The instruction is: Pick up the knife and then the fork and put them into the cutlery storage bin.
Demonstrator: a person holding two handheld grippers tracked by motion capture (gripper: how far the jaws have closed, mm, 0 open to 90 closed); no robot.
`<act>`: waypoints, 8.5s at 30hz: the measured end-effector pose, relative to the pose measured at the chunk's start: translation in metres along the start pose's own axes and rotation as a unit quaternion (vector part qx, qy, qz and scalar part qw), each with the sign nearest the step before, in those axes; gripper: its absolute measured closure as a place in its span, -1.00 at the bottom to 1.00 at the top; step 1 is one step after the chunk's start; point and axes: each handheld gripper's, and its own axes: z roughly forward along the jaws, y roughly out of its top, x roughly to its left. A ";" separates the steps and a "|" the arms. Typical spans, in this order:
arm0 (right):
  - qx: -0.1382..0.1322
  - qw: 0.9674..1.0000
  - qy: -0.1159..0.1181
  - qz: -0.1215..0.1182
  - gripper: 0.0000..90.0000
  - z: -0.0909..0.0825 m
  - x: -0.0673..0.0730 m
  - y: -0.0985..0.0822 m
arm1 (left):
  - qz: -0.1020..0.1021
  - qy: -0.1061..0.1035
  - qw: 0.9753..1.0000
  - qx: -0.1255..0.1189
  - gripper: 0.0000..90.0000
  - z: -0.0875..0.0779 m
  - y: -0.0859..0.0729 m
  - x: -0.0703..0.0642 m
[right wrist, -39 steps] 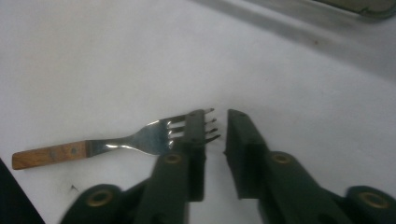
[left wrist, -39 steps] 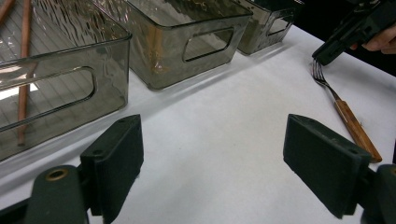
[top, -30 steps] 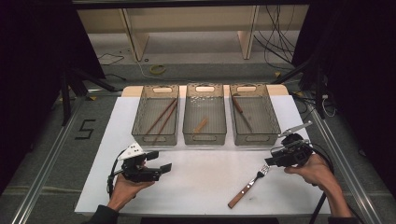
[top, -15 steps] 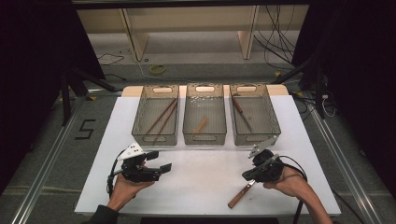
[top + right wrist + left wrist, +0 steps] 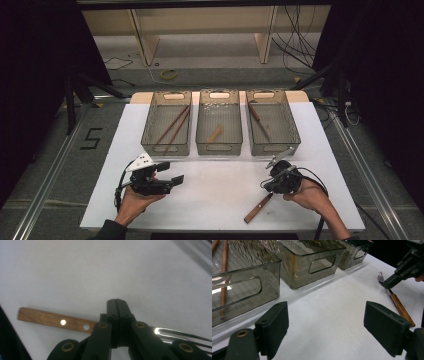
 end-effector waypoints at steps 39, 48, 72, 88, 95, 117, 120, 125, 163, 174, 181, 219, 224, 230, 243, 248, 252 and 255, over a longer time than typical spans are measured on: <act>-0.006 0.997 -0.001 -0.079 0.16 -0.031 0.031 -0.017 | 0.003 0.000 1.000 0.001 -0.56 0.001 0.000 -0.001; 0.040 0.985 0.015 -0.169 -0.07 -0.015 0.049 -0.014 | 0.001 0.000 1.000 -0.001 -0.56 0.001 0.000 -0.001; 0.100 0.968 0.000 -0.231 0.19 0.007 0.057 -0.010 | 0.002 0.000 1.000 -0.001 -0.56 0.001 0.000 -0.001; 0.111 0.965 0.011 -0.239 0.71 0.006 0.054 -0.006 | 0.004 0.000 1.000 0.000 -0.56 0.001 0.000 -0.001; 0.114 0.962 0.009 -0.247 0.73 0.006 0.055 -0.006 | 0.004 0.000 1.000 0.001 -0.56 0.001 0.000 -0.001; -0.008 0.996 -0.027 -0.091 0.74 -0.026 0.025 0.007 | 0.001 0.000 1.000 -0.005 -0.57 0.000 0.000 -0.001; -0.031 0.997 -0.023 -0.064 0.74 -0.032 0.017 0.009 | 0.000 0.000 1.000 -0.006 -0.57 0.000 0.000 0.000; -0.069 0.997 -0.010 -0.036 0.74 -0.040 0.003 0.013 | 0.002 0.000 1.000 -0.006 -0.57 0.000 0.000 0.000; -0.230 0.965 -0.064 0.105 0.74 -0.094 -0.089 0.099 | 0.000 0.000 1.000 -0.012 -0.57 0.001 0.002 0.001; -0.226 0.957 -0.093 0.154 0.73 -0.078 -0.124 0.118 | 0.002 -0.001 1.000 -0.012 -0.57 0.000 0.001 0.002; -0.224 0.951 -0.115 0.176 0.73 -0.064 -0.136 0.121 | 0.001 -0.001 1.000 -0.012 -0.57 0.000 0.001 0.002; -0.259 0.947 -0.085 0.169 -0.18 -0.054 -0.105 0.098 | 0.000 0.001 1.000 -0.013 -0.58 0.000 0.001 0.002; -0.274 0.948 -0.083 0.141 -0.25 -0.060 -0.078 0.087 | 0.002 0.001 1.000 -0.013 -0.59 0.000 0.001 0.002; -0.291 0.947 -0.076 0.109 -0.29 -0.065 -0.046 0.076 | 0.003 0.002 1.000 -0.013 -0.59 0.000 0.001 0.002; -0.317 0.945 -0.045 0.073 -0.34 -0.064 0.001 0.042 | 0.003 0.002 1.000 -0.014 -0.59 -0.001 0.001 0.001; -0.324 0.943 -0.032 0.069 -0.35 -0.057 0.013 0.024 | 0.003 0.002 1.000 -0.014 -0.59 -0.001 0.001 0.001; -0.334 0.940 -0.025 0.067 -0.36 -0.051 0.020 0.011 | 0.004 0.001 1.000 -0.014 -0.59 -0.001 0.001 0.001; -0.343 0.937 -0.021 0.068 -0.37 -0.048 0.024 0.003 | 0.004 0.000 1.000 -0.014 -0.59 -0.001 0.001 0.000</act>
